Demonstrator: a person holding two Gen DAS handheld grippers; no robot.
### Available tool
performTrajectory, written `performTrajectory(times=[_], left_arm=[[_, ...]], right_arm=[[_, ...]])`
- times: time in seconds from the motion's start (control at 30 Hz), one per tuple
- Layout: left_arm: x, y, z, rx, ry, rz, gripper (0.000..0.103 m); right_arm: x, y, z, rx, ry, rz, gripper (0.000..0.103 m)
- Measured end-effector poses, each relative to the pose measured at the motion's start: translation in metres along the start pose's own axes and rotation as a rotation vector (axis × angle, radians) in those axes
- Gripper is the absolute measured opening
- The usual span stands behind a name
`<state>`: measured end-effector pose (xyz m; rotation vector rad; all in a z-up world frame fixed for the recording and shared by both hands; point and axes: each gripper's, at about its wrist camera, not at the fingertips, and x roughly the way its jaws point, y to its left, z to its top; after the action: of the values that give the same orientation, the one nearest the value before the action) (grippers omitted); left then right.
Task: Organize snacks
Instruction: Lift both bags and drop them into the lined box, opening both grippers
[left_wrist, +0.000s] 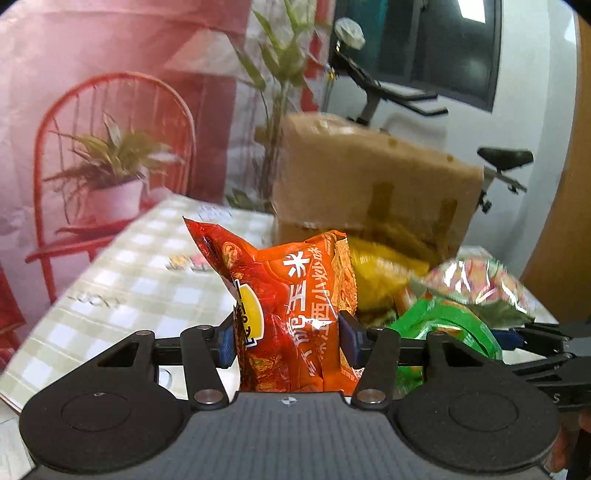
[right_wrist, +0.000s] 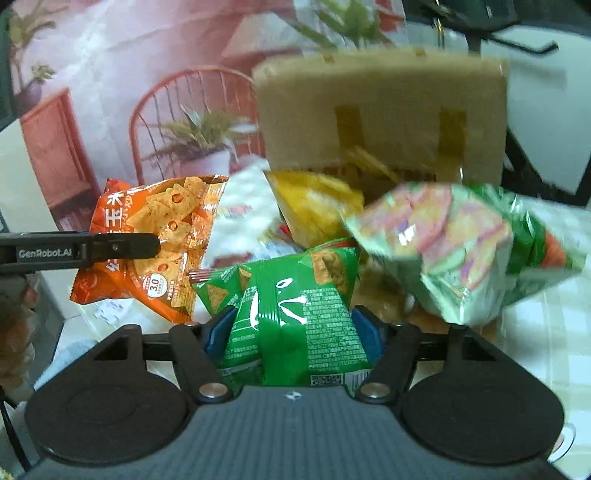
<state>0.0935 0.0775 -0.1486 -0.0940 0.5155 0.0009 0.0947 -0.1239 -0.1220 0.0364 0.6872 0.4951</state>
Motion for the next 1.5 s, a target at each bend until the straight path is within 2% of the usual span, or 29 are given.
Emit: performTrajectory(times=[0.23, 0.47, 0.7, 0.87, 1.07, 1.23, 1.5], left_arm=[[-0.020, -0.004, 0.014, 0.004, -0.056, 0.026, 0.056], [-0.034, -0.011, 0.036, 0.028, -0.119, 0.035, 0.056], [-0.019, -0.028, 0.087, 0.072, -0.179, 0.010, 0.056], [0.006, -0.046, 0.136, 0.117, -0.218, -0.009, 0.056], [0.049, -0.065, 0.188, 0.156, -0.217, -0.024, 0.056], [0.088, -0.074, 0.219, 0.176, -0.173, -0.012, 0.056], [0.128, -0.071, 0.226, 0.193, -0.097, 0.014, 0.056]], right_arm=[[-0.025, 0.011, 0.011, -0.037, -0.101, -0.008, 0.066], [-0.049, 0.005, 0.041, -0.030, -0.211, -0.066, 0.065], [-0.061, -0.036, 0.088, 0.021, -0.300, -0.139, 0.065], [-0.050, -0.074, 0.140, 0.028, -0.340, -0.184, 0.065], [-0.018, -0.104, 0.203, -0.011, -0.356, -0.232, 0.065], [0.012, -0.115, 0.231, -0.040, -0.329, -0.239, 0.065], [0.052, -0.128, 0.244, -0.047, -0.270, -0.228, 0.065]])
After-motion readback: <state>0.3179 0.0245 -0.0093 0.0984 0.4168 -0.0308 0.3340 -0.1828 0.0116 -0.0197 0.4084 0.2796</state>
